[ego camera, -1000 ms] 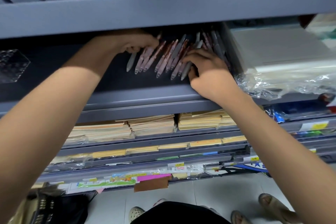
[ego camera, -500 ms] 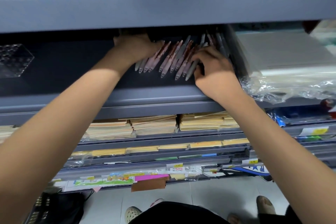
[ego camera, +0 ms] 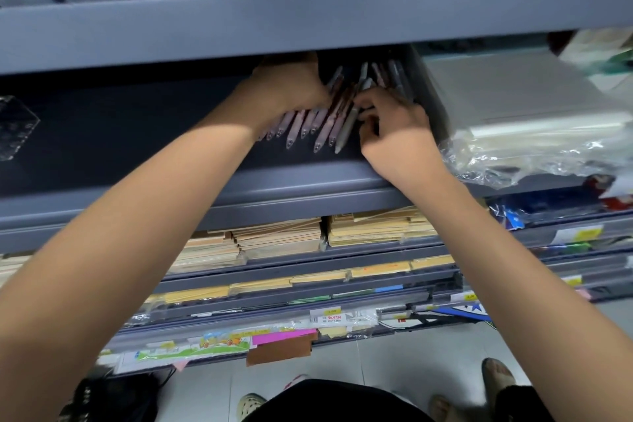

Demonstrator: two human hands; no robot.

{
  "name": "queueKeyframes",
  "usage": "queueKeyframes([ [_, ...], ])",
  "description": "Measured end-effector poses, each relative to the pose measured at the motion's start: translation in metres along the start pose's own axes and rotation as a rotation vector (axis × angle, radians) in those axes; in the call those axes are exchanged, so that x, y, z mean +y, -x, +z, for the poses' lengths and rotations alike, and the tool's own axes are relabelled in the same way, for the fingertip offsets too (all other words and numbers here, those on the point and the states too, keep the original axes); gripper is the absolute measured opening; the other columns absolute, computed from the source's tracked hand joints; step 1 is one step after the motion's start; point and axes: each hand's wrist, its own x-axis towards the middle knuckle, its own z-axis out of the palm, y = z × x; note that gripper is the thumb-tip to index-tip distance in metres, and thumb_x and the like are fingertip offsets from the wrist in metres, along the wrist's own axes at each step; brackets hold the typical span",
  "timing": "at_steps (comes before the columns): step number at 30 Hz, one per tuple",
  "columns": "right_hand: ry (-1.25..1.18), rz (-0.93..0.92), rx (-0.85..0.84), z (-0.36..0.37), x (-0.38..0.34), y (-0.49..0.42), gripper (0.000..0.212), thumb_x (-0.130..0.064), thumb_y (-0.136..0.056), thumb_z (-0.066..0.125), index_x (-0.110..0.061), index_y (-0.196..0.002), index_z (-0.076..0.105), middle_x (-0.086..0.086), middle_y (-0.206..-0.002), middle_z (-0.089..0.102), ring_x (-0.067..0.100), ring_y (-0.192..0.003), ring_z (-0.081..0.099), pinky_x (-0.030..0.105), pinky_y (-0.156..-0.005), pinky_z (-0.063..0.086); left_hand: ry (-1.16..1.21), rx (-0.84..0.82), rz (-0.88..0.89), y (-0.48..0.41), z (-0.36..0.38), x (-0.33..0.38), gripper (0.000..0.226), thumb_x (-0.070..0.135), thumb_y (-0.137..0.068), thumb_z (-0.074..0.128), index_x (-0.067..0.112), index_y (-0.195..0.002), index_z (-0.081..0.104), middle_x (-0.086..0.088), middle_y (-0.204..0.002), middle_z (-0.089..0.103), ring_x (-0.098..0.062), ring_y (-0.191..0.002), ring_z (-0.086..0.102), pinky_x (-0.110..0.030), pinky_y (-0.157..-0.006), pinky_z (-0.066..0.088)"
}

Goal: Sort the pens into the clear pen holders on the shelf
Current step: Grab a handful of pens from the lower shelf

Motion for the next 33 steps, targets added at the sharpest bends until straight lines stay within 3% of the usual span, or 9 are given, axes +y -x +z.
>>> queueKeyframes([
  [2, 0.0, -0.003, 0.003, 0.0, -0.001, 0.0, 0.037, -0.003, -0.081, 0.046, -0.01, -0.113, 0.063, 0.014, -0.112, 0.066, 0.034, -0.098, 0.064, 0.042, -0.085, 0.052, 0.025, -0.075, -0.035, 0.005, -0.006, 0.003, 0.027, 0.029, -0.087, 0.057, 0.01, -0.068, 0.057, -0.005, -0.044, 0.061, -0.016, -0.032, 0.056, -0.014, -0.033, 0.036],
  [4, 0.01, -0.003, -0.007, -0.001, -0.001, 0.0, 0.037, -0.003, -0.081, 0.046, -0.01, -0.112, 0.064, 0.013, -0.113, 0.066, 0.033, -0.098, 0.064, 0.041, -0.086, 0.052, 0.026, -0.121, -0.073, 0.013, -0.012, 0.002, 0.04, 0.033, -0.09, 0.049, 0.008, -0.06, 0.059, -0.001, -0.032, 0.053, -0.014, -0.022, 0.048, -0.012, -0.03, 0.032],
  [12, 0.021, -0.03, -0.039, 0.003, -0.001, -0.004, 0.028, -0.01, -0.086, 0.053, -0.012, -0.111, 0.065, 0.011, -0.113, 0.066, 0.032, -0.098, 0.064, 0.038, -0.086, 0.051, 0.119, 0.074, -0.093, 0.045, 0.0, -0.032, 0.035, 0.043, -0.074, 0.078, 0.012, -0.06, 0.067, -0.001, -0.057, 0.061, -0.015, -0.057, 0.056, -0.022, -0.05, 0.037],
  [17, 0.062, -0.054, -0.017, 0.004, 0.001, -0.001, 0.021, -0.017, -0.09, 0.055, -0.013, -0.108, 0.066, 0.011, -0.114, 0.067, 0.033, -0.104, 0.061, 0.037, -0.088, 0.048, 0.015, 0.336, -0.135, 0.041, 0.0, -0.055, 0.061, 0.069, -0.087, 0.051, 0.012, -0.075, 0.069, -0.009, -0.082, 0.071, -0.03, -0.088, 0.067, -0.034, -0.08, 0.054],
  [21, 0.157, -0.065, 0.007, 0.006, 0.0, 0.001, 0.019, -0.023, -0.089, 0.054, -0.017, -0.103, 0.066, 0.007, -0.106, 0.07, 0.032, -0.107, 0.06, 0.037, -0.095, 0.042, 0.122, 0.165, -0.247, 0.035, 0.002, -0.069, 0.088, 0.089, -0.073, 0.046, 0.014, -0.114, 0.066, -0.012, -0.12, 0.067, -0.033, -0.114, 0.061, -0.038, -0.098, 0.05],
  [23, 0.14, 0.001, -0.041, 0.005, 0.0, -0.004, 0.019, -0.028, -0.091, 0.055, -0.02, -0.104, 0.066, 0.003, -0.105, 0.072, 0.03, -0.106, 0.062, 0.039, -0.099, 0.041, 0.21, 0.066, -0.213, 0.032, -0.001, -0.063, 0.106, 0.097, -0.061, 0.048, 0.014, -0.125, 0.061, -0.012, -0.127, 0.064, -0.031, -0.113, 0.061, -0.034, -0.093, 0.05],
  [26, -0.075, 0.094, -0.108, 0.0, 0.001, -0.009, 0.017, -0.024, -0.093, 0.059, -0.021, -0.104, 0.071, -0.001, -0.105, 0.074, 0.025, -0.106, 0.066, 0.04, -0.101, 0.043, 0.157, -0.077, -0.157, 0.023, -0.007, -0.048, 0.114, 0.103, -0.052, 0.044, 0.008, -0.11, 0.067, -0.019, -0.109, 0.071, -0.034, -0.096, 0.069, -0.03, -0.076, 0.049],
  [29, -0.187, 0.099, -0.138, -0.004, 0.001, -0.008, 0.026, -0.011, -0.094, 0.054, -0.022, -0.108, 0.073, -0.001, -0.106, 0.075, 0.019, -0.109, 0.066, 0.037, -0.103, 0.044, 0.008, -0.192, -0.126, 0.02, -0.012, -0.03, 0.099, 0.1, -0.055, 0.043, 0.006, -0.077, 0.068, -0.012, -0.063, 0.073, -0.026, -0.061, 0.07, -0.025, -0.058, 0.051],
  [33, -0.185, 0.12, -0.177, -0.005, 0.004, -0.01, 0.041, 0.0, -0.092, 0.046, -0.025, -0.111, 0.072, -0.002, -0.111, 0.073, 0.017, -0.114, 0.063, 0.032, -0.108, 0.04, -0.151, -0.257, -0.035, 0.017, -0.007, -0.009, 0.09, 0.093, -0.063, 0.049, 0.006, -0.083, 0.066, -0.007, -0.058, 0.067, -0.023, -0.056, 0.065, -0.023, -0.05, 0.045],
])
